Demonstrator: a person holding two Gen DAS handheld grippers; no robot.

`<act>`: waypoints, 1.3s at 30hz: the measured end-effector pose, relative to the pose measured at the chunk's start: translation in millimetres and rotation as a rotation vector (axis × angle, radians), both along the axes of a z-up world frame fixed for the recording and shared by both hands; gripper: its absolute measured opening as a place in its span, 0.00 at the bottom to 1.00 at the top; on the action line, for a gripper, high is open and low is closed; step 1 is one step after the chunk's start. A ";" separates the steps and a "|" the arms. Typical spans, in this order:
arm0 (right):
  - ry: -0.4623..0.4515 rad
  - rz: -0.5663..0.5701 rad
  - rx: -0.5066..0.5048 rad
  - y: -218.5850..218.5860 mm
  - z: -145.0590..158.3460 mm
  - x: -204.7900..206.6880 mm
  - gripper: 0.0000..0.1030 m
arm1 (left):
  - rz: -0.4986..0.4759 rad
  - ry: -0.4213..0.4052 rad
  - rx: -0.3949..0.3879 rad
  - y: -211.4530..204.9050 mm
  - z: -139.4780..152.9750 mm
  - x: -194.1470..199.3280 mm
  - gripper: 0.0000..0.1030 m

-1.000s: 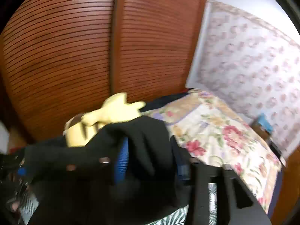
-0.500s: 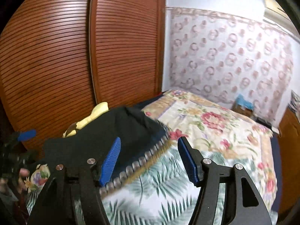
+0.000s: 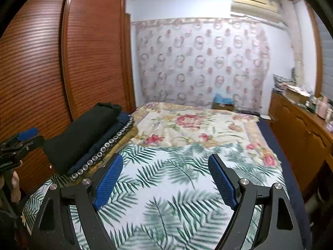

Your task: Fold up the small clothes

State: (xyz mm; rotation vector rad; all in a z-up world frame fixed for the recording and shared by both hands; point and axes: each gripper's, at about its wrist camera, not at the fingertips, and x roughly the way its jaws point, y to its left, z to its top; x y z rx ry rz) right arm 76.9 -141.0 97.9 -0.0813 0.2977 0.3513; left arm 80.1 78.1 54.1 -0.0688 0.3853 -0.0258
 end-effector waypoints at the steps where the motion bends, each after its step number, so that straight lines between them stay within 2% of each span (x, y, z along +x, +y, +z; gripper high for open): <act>1: -0.002 -0.012 0.011 0.3 0.4 -8.3 0.83 | -0.011 -0.004 0.003 -3.4 2.1 -1.7 0.85; 9: -0.052 -0.083 0.033 13.0 -8.1 -73.6 0.83 | -0.061 -0.028 0.016 -34.8 16.6 -19.2 0.85; 15: -0.062 -0.117 0.069 21.7 -25.0 -99.9 0.83 | -0.066 -0.011 0.018 -50.4 14.6 -27.9 0.85; 18: -0.063 -0.121 0.075 26.6 -30.3 -103.3 0.83 | -0.040 -0.010 0.019 -51.8 12.1 -28.9 0.85; 39: -0.063 -0.129 0.073 24.0 -38.9 -95.1 0.83 | -0.034 0.006 0.024 -51.7 6.4 -26.3 0.85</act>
